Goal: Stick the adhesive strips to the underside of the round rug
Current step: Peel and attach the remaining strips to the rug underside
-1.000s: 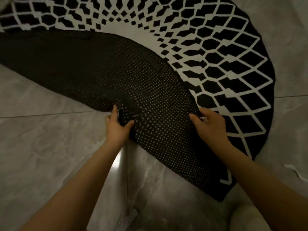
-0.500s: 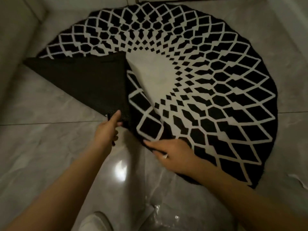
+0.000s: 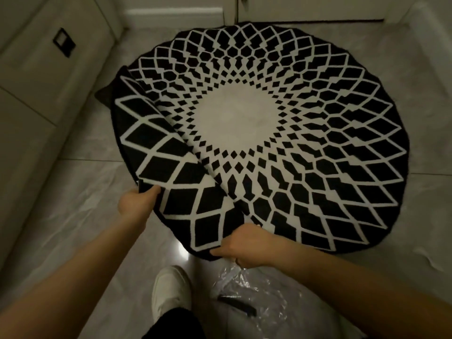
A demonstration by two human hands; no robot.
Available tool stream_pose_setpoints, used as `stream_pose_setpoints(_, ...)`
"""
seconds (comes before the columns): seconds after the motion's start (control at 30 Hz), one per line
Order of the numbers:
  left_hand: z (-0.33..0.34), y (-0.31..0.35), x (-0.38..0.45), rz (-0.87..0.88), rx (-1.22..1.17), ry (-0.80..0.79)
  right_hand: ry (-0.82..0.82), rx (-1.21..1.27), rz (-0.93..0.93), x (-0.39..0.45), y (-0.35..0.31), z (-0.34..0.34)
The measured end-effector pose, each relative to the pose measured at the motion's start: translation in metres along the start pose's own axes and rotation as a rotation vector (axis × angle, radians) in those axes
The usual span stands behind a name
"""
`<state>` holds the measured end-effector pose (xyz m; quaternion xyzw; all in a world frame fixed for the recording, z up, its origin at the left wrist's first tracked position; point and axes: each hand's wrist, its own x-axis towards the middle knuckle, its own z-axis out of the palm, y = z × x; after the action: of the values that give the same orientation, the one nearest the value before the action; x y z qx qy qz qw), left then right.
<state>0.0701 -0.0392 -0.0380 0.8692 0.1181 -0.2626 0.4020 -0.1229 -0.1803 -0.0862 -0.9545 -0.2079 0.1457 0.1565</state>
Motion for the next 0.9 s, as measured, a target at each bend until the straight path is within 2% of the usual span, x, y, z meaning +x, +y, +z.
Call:
stream_pose_setpoints(0.2, -0.034, -0.012, -0.031, 0.003, 0.119, -0.005, -0.102, -0.116, 0.085, -0.014, -0.020, -0.018)
stream_pose_setpoints(0.3, -0.044, -0.019, -0.044, -0.031, 0.142, 0.008, -0.133, -0.097, 0.166, -0.021, -0.025, -0.030)
stream_pose_setpoints(0.43, -0.056, -0.026, -0.050, -0.062, 0.129, 0.037, -0.109, -0.030, 0.290, -0.033, -0.034, -0.032)
stream_pose_setpoints(0.53, -0.059, -0.040, -0.051, -0.128, 0.079, 0.073, -0.053, -0.083, 0.341, -0.041, -0.045, -0.025)
stream_pose_setpoints(0.6, -0.057, -0.050, -0.056, -0.097, 0.111, 0.113, -0.027, -0.081, 0.376, -0.045, -0.051, -0.025)
stream_pose_setpoints(0.7, -0.038, -0.057, -0.083, 0.148, 0.216, 0.158, -0.019, -0.079, 0.413, -0.046, -0.056, -0.024)
stream_pose_setpoints(0.77, -0.016, -0.060, -0.113, 0.466, 0.325, 0.121, -0.039, -0.071, 0.450, -0.045, -0.057, -0.028)
stream_pose_setpoints(0.83, 0.011, -0.066, -0.134, 0.793, 0.523, -0.042, -0.067, -0.086, 0.473, -0.044, -0.058, -0.034)
stream_pose_setpoints(0.87, 0.023, -0.072, -0.136, 0.887, 0.598, -0.123, -0.074, -0.083, 0.486, -0.044, -0.058, -0.036)
stream_pose_setpoints(0.9, 0.035, -0.077, -0.136, 0.909, 0.635, -0.186, -0.058, -0.057, 0.504, -0.045, -0.057, -0.037)
